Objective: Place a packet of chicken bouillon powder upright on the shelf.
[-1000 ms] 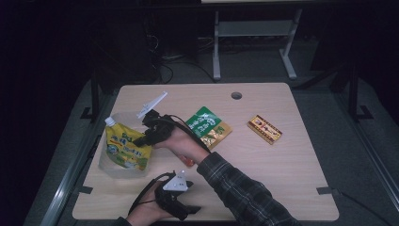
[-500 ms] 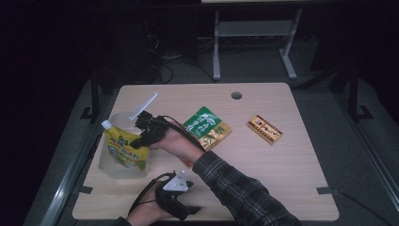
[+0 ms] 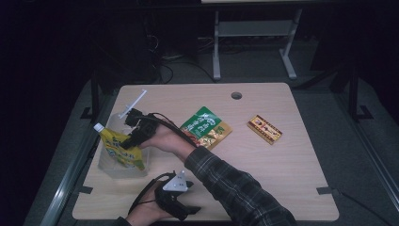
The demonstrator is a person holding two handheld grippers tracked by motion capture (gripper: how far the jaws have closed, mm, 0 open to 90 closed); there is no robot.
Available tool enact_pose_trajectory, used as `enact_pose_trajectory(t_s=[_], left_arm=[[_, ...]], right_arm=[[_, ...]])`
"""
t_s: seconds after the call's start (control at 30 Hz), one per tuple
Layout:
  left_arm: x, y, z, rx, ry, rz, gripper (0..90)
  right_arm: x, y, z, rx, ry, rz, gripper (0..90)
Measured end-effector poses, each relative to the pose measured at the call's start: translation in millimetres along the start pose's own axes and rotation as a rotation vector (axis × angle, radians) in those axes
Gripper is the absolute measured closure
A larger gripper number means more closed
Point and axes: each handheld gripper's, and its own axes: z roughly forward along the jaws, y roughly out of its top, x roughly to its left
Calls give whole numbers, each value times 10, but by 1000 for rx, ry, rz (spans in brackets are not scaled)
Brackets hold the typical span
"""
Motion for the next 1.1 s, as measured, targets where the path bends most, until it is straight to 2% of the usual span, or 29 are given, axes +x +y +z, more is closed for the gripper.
enact_pose_trajectory(t_s=[0.13,0.17,0.2,0.23,0.33,0.37,0.43,0.5,0.53,0.73,0.87,0.93,0.97,1.0,1.1], left_arm=[[10,-10,-4,-9,3,-14,147],[15,-9,-10,-4,5,-15,147],[5,-13,2,-25,2,-39,147],[5,-13,2,-25,2,-39,147],[24,-25,-3,-32,1,-58,147],[41,-30,-9,-31,0,-49,147],[59,-32,-20,-30,3,-52,147],[60,-28,-27,-32,9,-62,147],[72,-31,-34,-26,8,-63,147],[133,-45,-74,-23,33,-63,148],[154,-58,-100,-32,43,-84,148],[166,-60,-113,-41,49,-90,149],[166,-60,-113,-41,49,-90,150],[176,-63,-125,-39,54,-92,150],[184,-69,-130,-38,57,-94,150]], right_arm=[[35,-60,-152,-45,-15,-9,567],[45,-79,-198,-49,-18,-14,546],[56,-103,-245,-60,-27,-15,523],[56,-103,-245,-60,-27,-15,523],[82,-228,-449,-88,-62,-18,466],[92,-265,-499,-95,-69,-6,455],[82,-353,-604,-110,-109,-18,435],[82,-397,-655,-118,-125,-13,429],[73,-487,-749,-131,-155,-9,415],[62,-765,-1003,-149,-260,-13,399],[51,-1006,-1110,-158,-345,-14,399],[27,-1132,-1150,-149,-377,-17,398],[27,-1132,-1150,-149,-377,-17,398],[2,-1254,-1184,-148,-397,7,395],[-54,-1422,-1245,-153,-414,49,388]])
